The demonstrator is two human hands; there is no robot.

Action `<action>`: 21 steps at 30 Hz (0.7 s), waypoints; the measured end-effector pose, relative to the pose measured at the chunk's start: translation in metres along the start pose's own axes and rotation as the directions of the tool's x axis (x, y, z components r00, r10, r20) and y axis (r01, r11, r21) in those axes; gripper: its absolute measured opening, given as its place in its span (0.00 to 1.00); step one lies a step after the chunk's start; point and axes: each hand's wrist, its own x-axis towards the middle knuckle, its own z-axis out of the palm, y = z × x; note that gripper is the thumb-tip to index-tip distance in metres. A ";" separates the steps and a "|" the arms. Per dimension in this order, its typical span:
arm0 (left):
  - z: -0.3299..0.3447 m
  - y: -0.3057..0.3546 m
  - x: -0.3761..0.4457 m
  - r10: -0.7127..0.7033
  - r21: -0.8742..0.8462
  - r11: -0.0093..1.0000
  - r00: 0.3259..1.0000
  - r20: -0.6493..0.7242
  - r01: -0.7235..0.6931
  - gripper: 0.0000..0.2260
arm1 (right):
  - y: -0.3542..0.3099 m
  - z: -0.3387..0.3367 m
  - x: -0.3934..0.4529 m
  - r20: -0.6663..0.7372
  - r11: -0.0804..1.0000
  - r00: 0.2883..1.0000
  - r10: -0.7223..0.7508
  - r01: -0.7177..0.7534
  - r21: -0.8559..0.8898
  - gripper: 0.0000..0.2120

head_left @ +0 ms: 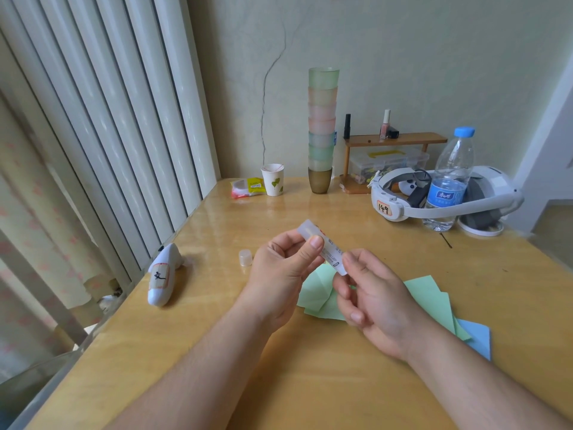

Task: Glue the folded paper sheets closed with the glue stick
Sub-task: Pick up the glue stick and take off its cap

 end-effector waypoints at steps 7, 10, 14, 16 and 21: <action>0.003 0.001 -0.003 0.013 -0.017 1.000 0.998 0.063 -0.012 0.10 | 0.002 0.000 0.000 -0.024 0.997 0.997 0.071 -0.072 -0.038 0.29; 0.003 0.001 -0.003 0.015 -0.021 1.000 0.998 0.062 -0.014 0.11 | 0.002 0.000 0.001 -0.034 0.997 0.997 0.063 -0.064 -0.046 0.32; 0.000 0.001 0.000 0.019 -0.024 1.000 1.000 -0.004 -0.020 0.13 | 0.000 0.002 -0.001 0.005 0.999 1.000 0.000 0.000 -0.050 0.20; 0.000 0.001 0.000 0.023 -0.029 0.999 1.000 -0.008 -0.023 0.14 | 0.000 0.002 -0.002 0.006 0.998 1.000 -0.015 0.016 -0.065 0.17; 0.003 0.000 -0.002 0.034 -0.027 0.999 0.998 0.049 -0.032 0.12 | 0.001 0.001 0.000 -0.039 0.997 0.999 0.025 -0.028 -0.073 0.27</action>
